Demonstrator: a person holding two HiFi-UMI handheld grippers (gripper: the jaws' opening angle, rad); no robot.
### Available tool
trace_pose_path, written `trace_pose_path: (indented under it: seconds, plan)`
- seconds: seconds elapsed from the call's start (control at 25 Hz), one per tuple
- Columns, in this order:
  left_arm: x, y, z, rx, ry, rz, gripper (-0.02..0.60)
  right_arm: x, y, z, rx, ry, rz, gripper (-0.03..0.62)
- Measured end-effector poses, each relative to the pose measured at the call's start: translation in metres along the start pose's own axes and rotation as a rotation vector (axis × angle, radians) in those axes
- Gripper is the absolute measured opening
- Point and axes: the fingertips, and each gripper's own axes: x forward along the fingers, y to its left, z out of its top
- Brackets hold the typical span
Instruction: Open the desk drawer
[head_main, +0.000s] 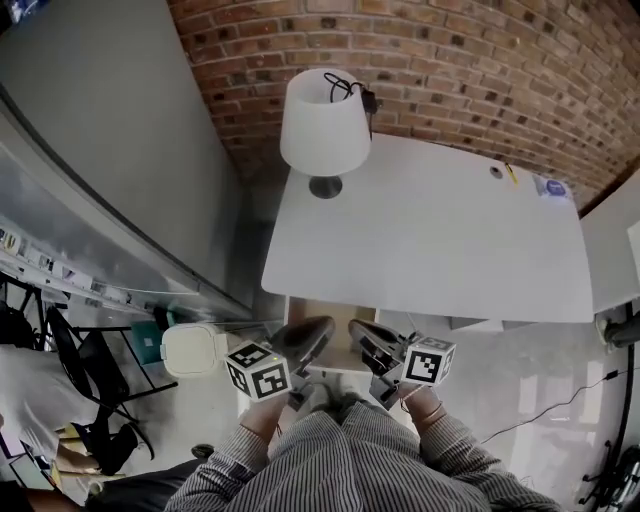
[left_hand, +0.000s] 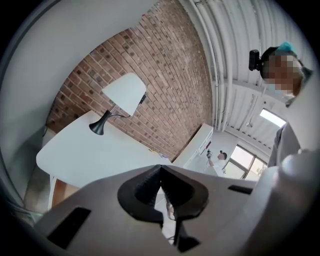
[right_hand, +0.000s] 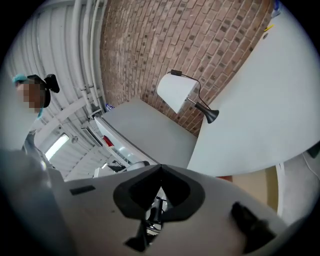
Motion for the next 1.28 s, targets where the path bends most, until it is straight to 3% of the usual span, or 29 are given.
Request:
trace_pose_path:
  seconds: [0.44, 0.72, 1.04, 1.28]
  plan:
    - [0.006, -0.032, 0.026, 0.088, -0.04, -0.053, 0.012, -0.005, 0.04, 0.039, -0.155, 0.0, -0.006, 0.017]
    - [0.002, -0.051, 0.051, 0.145, -0.1, -0.083, 0.012, -0.002, 0.075, 0.063, -0.21, -0.056, 0.065, 0.017]
    - [-0.005, -0.061, 0.051, 0.17, -0.124, -0.103, 0.012, 0.005, 0.087, 0.058, -0.29, -0.044, 0.067, 0.017]
    - [-0.009, -0.057, 0.05, 0.162, -0.126, -0.077, 0.012, 0.004, 0.087, 0.056, -0.281, -0.048, 0.064, 0.017]
